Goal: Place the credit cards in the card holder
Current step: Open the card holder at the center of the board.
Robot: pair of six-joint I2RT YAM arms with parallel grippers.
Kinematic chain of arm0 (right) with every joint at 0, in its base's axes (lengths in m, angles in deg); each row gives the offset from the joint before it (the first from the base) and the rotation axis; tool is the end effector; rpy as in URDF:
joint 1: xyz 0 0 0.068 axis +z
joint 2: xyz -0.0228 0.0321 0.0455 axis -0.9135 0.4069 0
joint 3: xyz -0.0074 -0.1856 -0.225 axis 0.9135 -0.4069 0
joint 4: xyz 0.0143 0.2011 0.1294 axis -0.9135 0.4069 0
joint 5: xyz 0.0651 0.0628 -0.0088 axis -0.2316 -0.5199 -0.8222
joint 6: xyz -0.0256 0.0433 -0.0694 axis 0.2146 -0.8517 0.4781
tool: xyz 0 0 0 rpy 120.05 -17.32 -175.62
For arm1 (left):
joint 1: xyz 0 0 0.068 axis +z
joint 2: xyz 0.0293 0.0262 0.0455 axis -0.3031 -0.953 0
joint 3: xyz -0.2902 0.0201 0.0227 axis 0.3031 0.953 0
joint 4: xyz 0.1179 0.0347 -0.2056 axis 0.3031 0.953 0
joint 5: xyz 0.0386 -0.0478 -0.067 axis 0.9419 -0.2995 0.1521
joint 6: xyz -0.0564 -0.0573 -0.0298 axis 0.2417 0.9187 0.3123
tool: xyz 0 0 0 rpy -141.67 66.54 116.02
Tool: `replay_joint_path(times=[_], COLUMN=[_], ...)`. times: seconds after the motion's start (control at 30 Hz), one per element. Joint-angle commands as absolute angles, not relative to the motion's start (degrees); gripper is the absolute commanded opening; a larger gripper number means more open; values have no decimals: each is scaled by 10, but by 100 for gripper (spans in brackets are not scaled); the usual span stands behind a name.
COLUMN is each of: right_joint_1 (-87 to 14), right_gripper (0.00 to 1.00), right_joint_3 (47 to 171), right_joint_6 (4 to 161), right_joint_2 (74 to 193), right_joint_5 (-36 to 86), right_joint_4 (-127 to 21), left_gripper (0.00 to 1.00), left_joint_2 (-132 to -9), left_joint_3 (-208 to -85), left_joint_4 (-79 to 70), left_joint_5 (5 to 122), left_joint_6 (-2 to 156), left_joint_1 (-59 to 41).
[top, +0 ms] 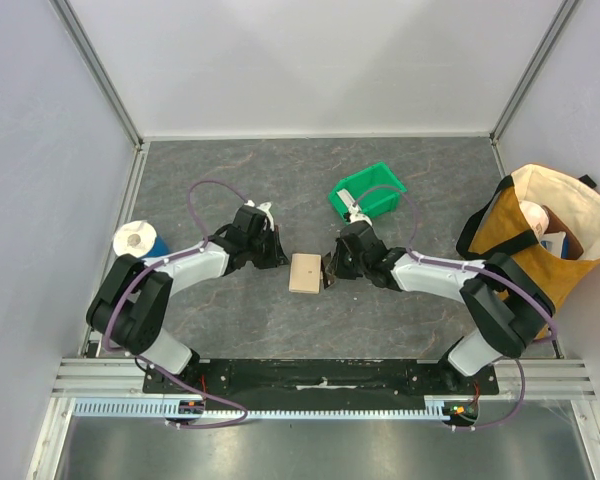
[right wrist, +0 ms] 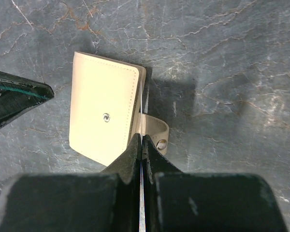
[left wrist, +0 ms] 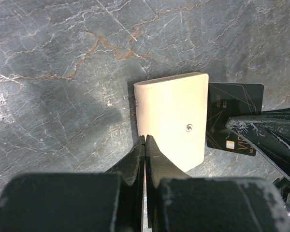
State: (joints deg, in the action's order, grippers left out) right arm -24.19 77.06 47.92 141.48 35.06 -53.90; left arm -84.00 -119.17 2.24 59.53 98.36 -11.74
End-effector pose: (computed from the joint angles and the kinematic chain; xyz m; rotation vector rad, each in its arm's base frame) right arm 0.2396 0.2103 0.1759 0.0087 2.4579 0.6364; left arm 0.2651 -0.1673 0.1771 0.0296 2.5289 -0.7241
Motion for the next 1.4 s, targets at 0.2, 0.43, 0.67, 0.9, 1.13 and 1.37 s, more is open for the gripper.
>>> replay_joint_path(times=[0.2,0.43,0.67,0.9,1.13,1.37], right_joint_1=[-239,-240,-238,-228,-220,-220], right_gripper=[0,0,0,0,0,0], right_joint_3=[772,771,774,790,789,789], right_joint_6=[463,459,454,448,440,418], right_joint_2=[1435,1409,1408,1438,1473,1480], right_joint_5=[330,281,242,211,227,193], right_joint_4=[-602,-630,-658,-685,-706,-750], left_gripper=[2,2,2,24,71,73], left_joint_2=[-866,-872,-865,-852,-807,-803], left_joint_3=[-1179,-1172,-1172,-1176,-1152,-1118], left_joint_4=[19,13,9,11,-2,-45], left_joint_5=[601,595,593,592,586,532], left_joint_6=[967,970,973,974,989,1015], left_joint_1=[-119,-118,-118,-116,-95,-71])
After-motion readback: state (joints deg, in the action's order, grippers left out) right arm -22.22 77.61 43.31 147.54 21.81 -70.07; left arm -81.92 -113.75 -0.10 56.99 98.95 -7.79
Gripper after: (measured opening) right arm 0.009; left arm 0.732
